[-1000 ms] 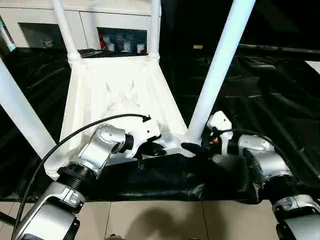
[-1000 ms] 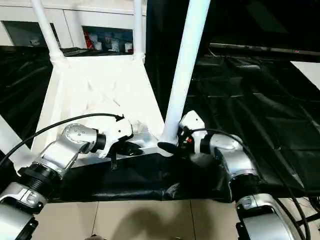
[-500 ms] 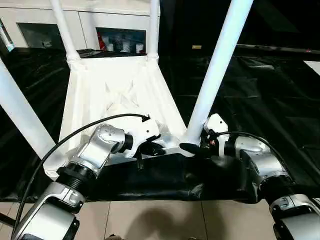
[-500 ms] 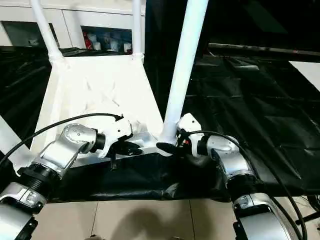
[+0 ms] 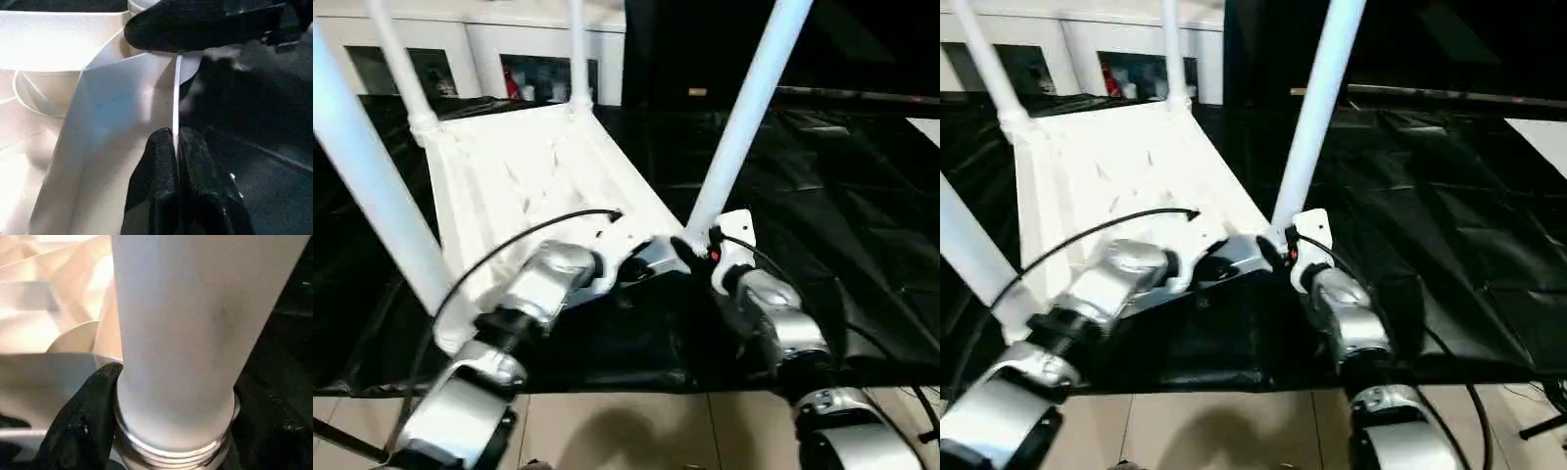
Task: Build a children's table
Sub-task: Rotate leg to tighten
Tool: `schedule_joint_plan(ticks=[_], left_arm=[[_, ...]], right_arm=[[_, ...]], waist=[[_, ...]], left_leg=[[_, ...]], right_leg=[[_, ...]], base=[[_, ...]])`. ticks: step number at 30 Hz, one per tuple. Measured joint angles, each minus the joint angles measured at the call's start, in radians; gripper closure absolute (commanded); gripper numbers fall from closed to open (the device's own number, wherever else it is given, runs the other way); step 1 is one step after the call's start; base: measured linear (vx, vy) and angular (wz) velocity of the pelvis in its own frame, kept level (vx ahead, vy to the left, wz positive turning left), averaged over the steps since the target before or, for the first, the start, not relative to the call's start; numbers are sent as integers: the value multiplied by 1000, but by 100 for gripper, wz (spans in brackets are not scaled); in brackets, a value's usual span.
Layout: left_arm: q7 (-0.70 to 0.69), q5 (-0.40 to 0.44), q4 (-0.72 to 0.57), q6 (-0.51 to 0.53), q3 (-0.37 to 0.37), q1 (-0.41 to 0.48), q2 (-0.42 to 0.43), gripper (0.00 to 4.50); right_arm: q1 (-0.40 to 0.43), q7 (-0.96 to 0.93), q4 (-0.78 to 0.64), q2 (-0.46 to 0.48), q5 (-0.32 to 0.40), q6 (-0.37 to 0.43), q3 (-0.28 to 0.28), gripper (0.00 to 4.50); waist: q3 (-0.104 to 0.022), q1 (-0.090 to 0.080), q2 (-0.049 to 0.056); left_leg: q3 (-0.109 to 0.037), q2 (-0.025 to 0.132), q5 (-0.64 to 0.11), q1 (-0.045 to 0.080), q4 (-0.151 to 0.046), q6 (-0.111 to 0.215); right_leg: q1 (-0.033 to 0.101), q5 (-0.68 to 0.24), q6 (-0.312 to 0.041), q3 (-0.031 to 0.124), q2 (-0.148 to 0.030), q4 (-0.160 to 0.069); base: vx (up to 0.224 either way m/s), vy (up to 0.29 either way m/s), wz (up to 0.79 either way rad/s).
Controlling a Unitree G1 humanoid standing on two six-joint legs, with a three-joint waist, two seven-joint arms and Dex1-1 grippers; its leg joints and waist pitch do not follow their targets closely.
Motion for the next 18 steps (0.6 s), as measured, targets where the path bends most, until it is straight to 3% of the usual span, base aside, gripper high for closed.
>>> schedule_joint_plan(ticks=[2,4,8,12,15,18], left_arm=[[15,13,17,-10,0,-2,-19,450],[16,20,31,-30,-3,-2,-25,450],[1,23,32,-58,-16,1,-19,450],[-35,21,24,-89,-15,12,6,450],[-111,19,-5,-128,-15,38,50,450],[-193,1,-36,-156,-15,64,98,450]], right_arm=[[7,-29,-4,13,-12,0,-12,174],[21,-32,-19,13,-19,1,-12,119],[60,44,-76,-10,-10,4,-9,83],[73,178,-104,-71,-10,16,30,47],[97,335,-162,-164,-19,31,91,47],[116,438,-212,-210,-16,48,109,47]], waist=[[-5,2,4],[-9,3,6],[-11,6,9],[-11,8,9],[-10,13,10],[-10,9,10]], left_leg=[[0,0,0,0,-1,0],[0,-1,-1,0,-5,1],[0,-1,-1,0,-9,1],[1,-1,0,0,-15,1],[1,-1,0,1,-17,1],[1,-1,0,1,-19,1]], right_leg=[[3,0,0,0,0,-5],[6,0,1,0,0,-11],[6,0,1,0,0,-12],[5,0,2,-2,0,-12],[5,0,3,-3,0,-12],[4,-2,6,-3,0,-11]], base=[[0,0,0],[0,0,0],[0,0,0],[0,0,0],[0,0,0],[0,0,0]])
